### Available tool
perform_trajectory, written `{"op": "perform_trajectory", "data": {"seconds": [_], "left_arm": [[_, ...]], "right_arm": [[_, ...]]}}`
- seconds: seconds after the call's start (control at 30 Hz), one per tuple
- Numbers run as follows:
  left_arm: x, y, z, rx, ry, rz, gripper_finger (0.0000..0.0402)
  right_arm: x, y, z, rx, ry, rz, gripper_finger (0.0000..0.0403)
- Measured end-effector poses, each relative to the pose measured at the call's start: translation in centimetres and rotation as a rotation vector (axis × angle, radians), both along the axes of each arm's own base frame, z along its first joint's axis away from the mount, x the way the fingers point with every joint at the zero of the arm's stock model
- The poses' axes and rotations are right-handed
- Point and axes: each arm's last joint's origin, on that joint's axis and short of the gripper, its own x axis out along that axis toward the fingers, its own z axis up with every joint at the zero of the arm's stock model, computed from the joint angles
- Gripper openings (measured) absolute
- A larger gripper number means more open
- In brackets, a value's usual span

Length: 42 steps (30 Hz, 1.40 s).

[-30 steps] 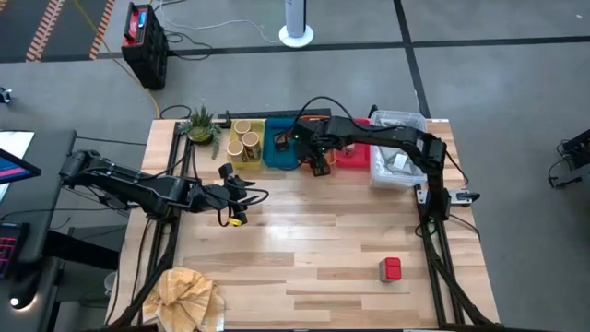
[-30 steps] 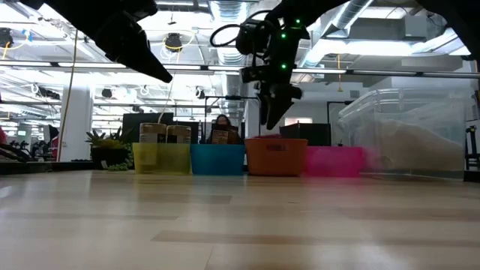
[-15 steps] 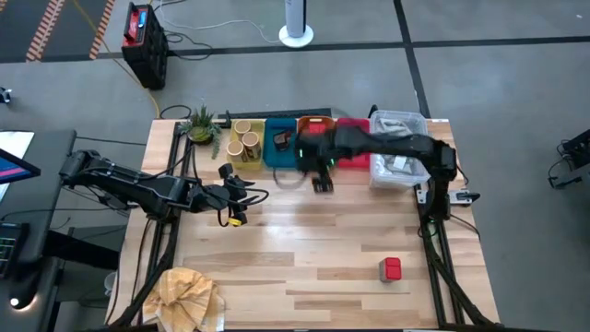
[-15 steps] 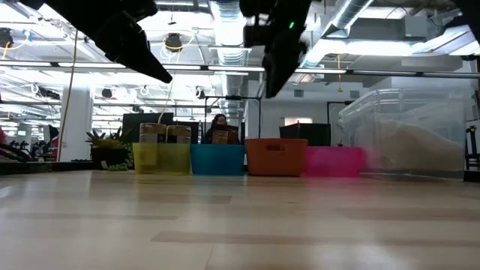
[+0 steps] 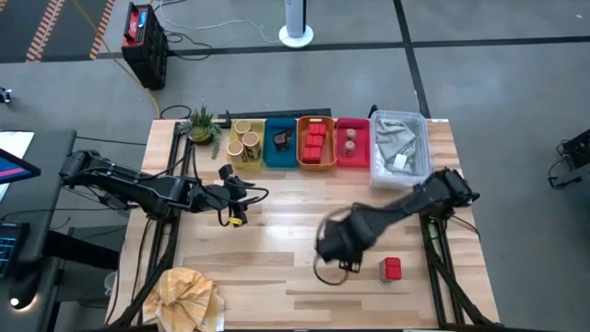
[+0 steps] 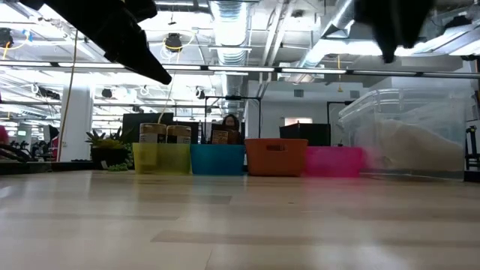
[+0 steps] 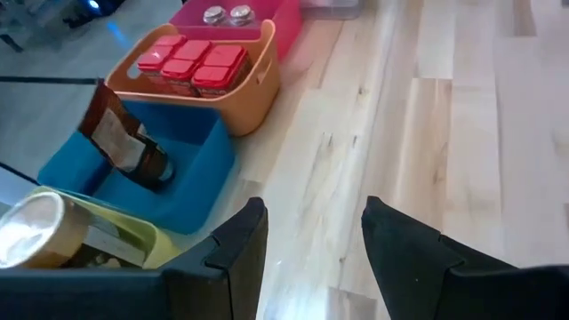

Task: Sort spices by type
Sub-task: Put the red spice container into the orange bin

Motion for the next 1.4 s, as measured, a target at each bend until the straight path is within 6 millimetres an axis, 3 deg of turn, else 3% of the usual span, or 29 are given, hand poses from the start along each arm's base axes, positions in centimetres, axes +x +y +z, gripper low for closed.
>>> {"op": "perform_trajectory", "data": {"seconds": [0.17,0.37,0.6,0.8,1.13,1.4], "left_arm": [[0.0,-0.1,0.0,-0.032,0.002,-0.035,0.0173],[0.0,-0.3,-0.1,-0.045,0.004,-0.037,0.0173],[-0.1,-0.4,-0.2,-0.048,0.009,-0.04,0.0173],[-0.1,-0.4,-0.2,-0.038,0.013,-0.046,0.0173],[-0.1,-0.4,-0.2,-0.037,0.017,-0.046,0.0173],[-0.1,-0.4,-0.2,-0.037,0.02,-0.046,0.0173]], "right_arm": [[-4.2,1.8,-0.8,-0.055,-0.001,-0.193,0.0327],[-9.5,2.8,-1.9,0.044,-0.099,-0.538,0.0327],[-12.8,4.6,-4.3,0.118,-0.144,-0.776,0.0357],[-13.4,5.5,-5.0,0.124,-0.102,-0.848,0.0396],[-12.8,5.9,-7.7,0.071,-0.022,-0.847,0.0397],[-11.6,5.9,-8.9,0.098,0.014,-0.782,0.0352]]}}
